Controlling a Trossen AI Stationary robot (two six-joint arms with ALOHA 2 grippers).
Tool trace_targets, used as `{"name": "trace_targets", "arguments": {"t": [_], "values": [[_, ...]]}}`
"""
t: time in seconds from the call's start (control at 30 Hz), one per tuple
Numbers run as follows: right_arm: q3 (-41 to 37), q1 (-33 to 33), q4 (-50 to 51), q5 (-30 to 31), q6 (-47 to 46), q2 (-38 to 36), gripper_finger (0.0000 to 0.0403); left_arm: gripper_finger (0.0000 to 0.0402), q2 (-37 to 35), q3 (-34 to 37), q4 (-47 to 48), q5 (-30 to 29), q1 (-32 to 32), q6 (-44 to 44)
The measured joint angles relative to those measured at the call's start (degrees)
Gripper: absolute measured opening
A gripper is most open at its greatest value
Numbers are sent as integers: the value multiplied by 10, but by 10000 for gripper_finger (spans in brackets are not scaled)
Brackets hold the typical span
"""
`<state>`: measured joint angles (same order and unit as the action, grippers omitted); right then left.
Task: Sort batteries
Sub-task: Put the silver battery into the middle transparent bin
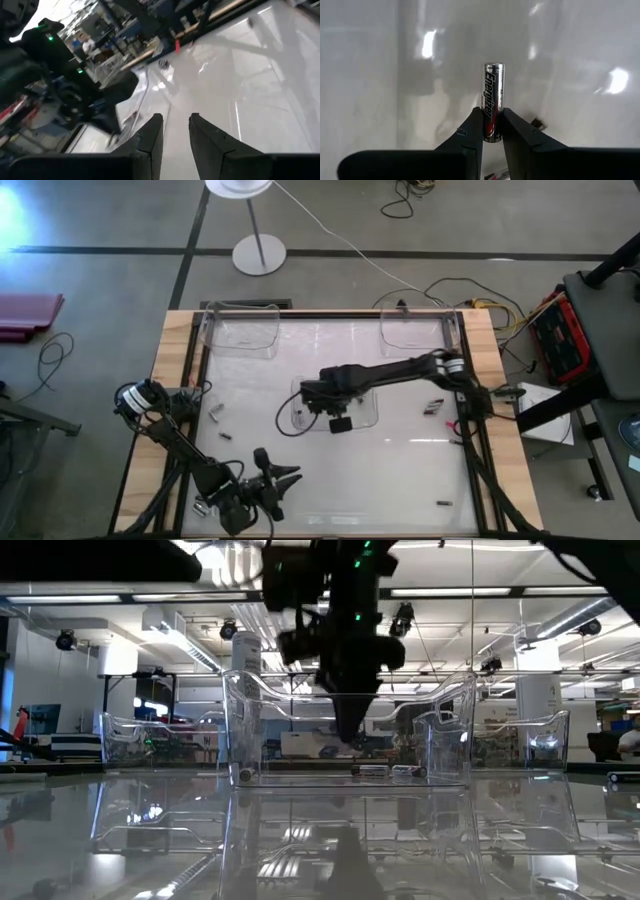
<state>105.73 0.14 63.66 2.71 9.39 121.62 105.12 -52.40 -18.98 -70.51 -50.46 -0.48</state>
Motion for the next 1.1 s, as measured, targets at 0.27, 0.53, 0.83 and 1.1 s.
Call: {"name": "trace_targets", "arguments": {"t": [0.27,0.53,0.83,1.1], "values": [[46,-17,30,-15,-8,51,43,75,0,0,66,-80,0,-61],[54,-19,28,-13,-4,76,44,76,0,0,76,-80,-2,-63],[40,-18,14,-12,1,78,67,75,0,0,81,-80,-2,-67],[42,-16,13,-11,-18,78,61,76,0,0,85,-85,-2,-67]]}}
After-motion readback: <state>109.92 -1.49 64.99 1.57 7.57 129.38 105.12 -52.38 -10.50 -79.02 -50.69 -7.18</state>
